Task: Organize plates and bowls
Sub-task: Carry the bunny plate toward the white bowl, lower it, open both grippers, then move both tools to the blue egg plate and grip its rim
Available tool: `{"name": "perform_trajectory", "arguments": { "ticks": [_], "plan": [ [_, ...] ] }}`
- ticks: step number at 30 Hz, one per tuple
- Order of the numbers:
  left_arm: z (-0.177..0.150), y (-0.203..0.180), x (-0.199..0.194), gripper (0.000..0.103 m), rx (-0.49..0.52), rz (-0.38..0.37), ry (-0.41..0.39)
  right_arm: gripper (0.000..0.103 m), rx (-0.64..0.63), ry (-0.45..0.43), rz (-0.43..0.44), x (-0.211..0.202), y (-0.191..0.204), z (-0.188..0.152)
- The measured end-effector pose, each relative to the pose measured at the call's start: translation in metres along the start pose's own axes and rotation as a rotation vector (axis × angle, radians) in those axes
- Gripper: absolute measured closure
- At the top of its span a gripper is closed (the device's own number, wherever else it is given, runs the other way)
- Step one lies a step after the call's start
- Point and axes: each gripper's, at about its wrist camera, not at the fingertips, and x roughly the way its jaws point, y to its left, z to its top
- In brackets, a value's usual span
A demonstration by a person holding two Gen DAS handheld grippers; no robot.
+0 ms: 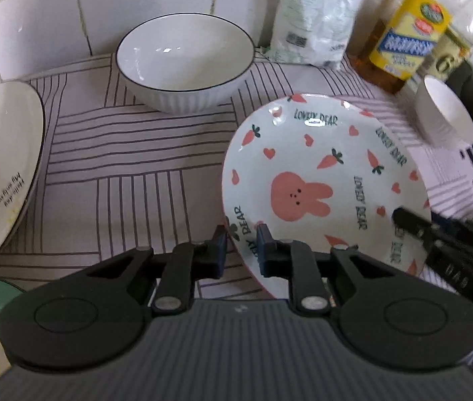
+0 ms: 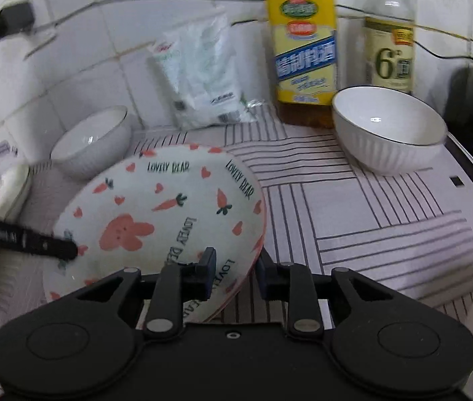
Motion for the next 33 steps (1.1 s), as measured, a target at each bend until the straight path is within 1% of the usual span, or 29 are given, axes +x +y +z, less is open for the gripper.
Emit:
{"name": "perform_trajectory", "arguments": {
  "ticks": [2, 4, 5, 6, 9, 11, 12, 14, 16, 18, 19, 20, 22, 24, 26, 28, 30, 33],
  "plan": [
    [0.0, 0.0, -0.003, 0.086, -0.013, -0.009, 0.025, 0.069, -0.023, -0.007, -0.043, -0.007, 0.006, 0.001],
    [0.001, 0.0, -0.008, 0.086, -0.023, -0.02, 0.047, 0.061, -0.067, -0.011, -0.081, -0.016, 0.016, 0.003],
    [0.0, 0.001, -0.013, 0.086, -0.023, -0.024, 0.05, 0.054, -0.078, -0.007, -0.09, -0.022, 0.021, 0.004],
    [-0.001, 0.0, -0.019, 0.086, -0.02, -0.029, 0.051, 0.05, -0.079, 0.002, -0.083, -0.027, 0.025, 0.004],
    [-0.004, -0.003, -0.036, 0.085, -0.016, -0.034, 0.056, 0.05, -0.071, 0.05, -0.016, -0.044, 0.036, 0.006],
    [-0.006, -0.001, -0.052, 0.084, -0.02, -0.03, 0.059, 0.047, -0.067, 0.065, -0.01, -0.055, 0.044, 0.007],
    [-0.007, 0.0, -0.059, 0.082, -0.021, -0.032, 0.055, 0.046, -0.061, 0.072, -0.011, -0.06, 0.048, 0.008],
    [-0.011, 0.003, -0.076, 0.081, -0.009, -0.035, 0.054, 0.042, -0.067, 0.076, 0.013, -0.073, 0.054, 0.01],
    [-0.014, 0.008, -0.088, 0.077, 0.004, -0.041, 0.057, 0.038, -0.102, 0.06, 0.031, -0.084, 0.062, 0.011],
    [-0.018, 0.015, -0.102, 0.069, 0.013, -0.033, 0.058, 0.033, -0.134, 0.042, 0.048, -0.096, 0.07, 0.014],
    [-0.02, 0.018, -0.108, 0.067, 0.018, -0.027, 0.051, 0.032, -0.143, 0.037, 0.058, -0.1, 0.073, 0.016],
    [-0.022, 0.02, -0.115, 0.064, 0.025, -0.018, 0.046, 0.032, -0.154, 0.037, 0.072, -0.105, 0.077, 0.018],
    [-0.026, 0.025, -0.127, 0.06, 0.035, -0.005, 0.04, 0.031, -0.172, 0.032, 0.092, -0.113, 0.085, 0.021],
    [-0.03, 0.028, -0.137, 0.051, 0.056, 0.008, 0.046, 0.029, -0.188, 0.024, 0.1, -0.121, 0.093, 0.023],
    [-0.035, 0.031, -0.147, 0.048, 0.083, 0.031, 0.043, 0.029, -0.201, 0.017, 0.097, -0.13, 0.101, 0.024],
    [-0.04, 0.033, -0.156, 0.045, 0.099, 0.044, 0.036, 0.029, -0.215, 0.009, 0.116, -0.138, 0.107, 0.024],
    [-0.046, 0.037, -0.165, 0.04, 0.096, 0.044, 0.032, 0.029, -0.226, 0.007, 0.137, -0.146, 0.113, 0.022],
    [-0.053, 0.042, -0.174, 0.035, 0.091, 0.047, 0.024, 0.029, -0.244, 0.013, 0.159, -0.156, 0.122, 0.017]
  ]
}}
